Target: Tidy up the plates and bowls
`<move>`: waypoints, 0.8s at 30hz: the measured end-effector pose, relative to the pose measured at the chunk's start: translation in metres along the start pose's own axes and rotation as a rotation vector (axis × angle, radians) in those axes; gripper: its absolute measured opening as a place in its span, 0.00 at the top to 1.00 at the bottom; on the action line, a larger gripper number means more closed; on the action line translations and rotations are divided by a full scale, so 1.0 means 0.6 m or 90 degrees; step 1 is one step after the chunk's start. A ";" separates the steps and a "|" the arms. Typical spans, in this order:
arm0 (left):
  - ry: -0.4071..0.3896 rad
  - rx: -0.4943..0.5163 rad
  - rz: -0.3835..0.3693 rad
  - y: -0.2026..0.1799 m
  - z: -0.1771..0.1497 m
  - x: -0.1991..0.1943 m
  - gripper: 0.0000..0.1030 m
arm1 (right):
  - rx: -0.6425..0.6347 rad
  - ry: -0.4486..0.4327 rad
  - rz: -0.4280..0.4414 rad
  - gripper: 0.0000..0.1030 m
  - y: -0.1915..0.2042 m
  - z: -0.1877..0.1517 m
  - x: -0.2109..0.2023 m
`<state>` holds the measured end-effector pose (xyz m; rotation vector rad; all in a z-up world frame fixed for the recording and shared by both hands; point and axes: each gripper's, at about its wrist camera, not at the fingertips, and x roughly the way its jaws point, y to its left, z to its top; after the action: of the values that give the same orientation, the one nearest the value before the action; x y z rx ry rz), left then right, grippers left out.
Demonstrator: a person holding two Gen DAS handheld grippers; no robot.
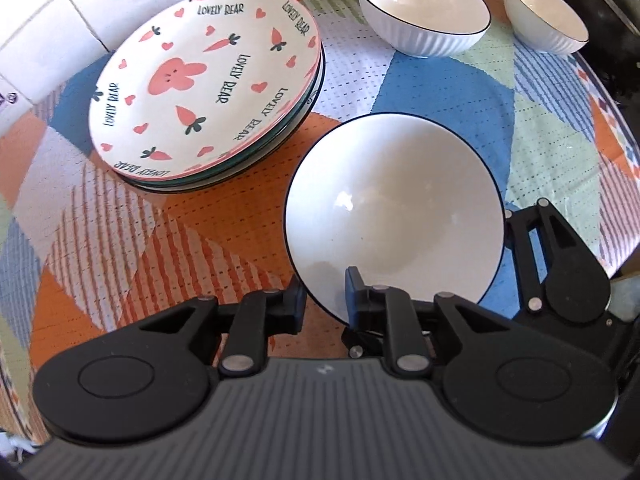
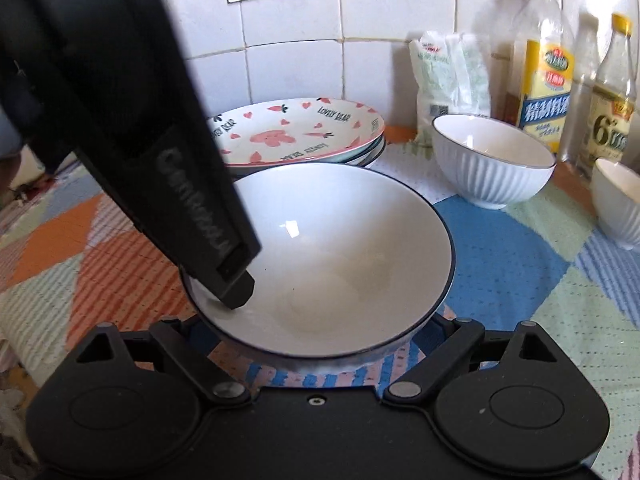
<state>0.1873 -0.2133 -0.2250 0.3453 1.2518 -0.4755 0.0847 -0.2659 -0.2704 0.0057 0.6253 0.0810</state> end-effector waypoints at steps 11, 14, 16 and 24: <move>0.000 0.077 -0.035 0.014 0.002 0.001 0.74 | 0.089 0.052 -0.080 0.05 0.030 -0.001 -0.059; -0.008 0.093 -0.046 0.025 0.004 -0.011 0.72 | 0.146 0.028 -0.098 0.05 0.025 -0.002 -0.094; -0.019 0.106 -0.053 0.031 0.006 -0.022 0.71 | 0.191 0.019 -0.103 0.06 0.020 0.001 -0.112; -0.037 0.149 -0.074 0.051 0.018 -0.061 0.70 | 0.257 -0.019 -0.148 0.16 0.008 0.035 -0.141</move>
<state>0.2034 -0.1867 -0.1871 0.4545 1.1665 -0.7295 0.0283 -0.2672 -0.2035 0.3237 0.6006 -0.2713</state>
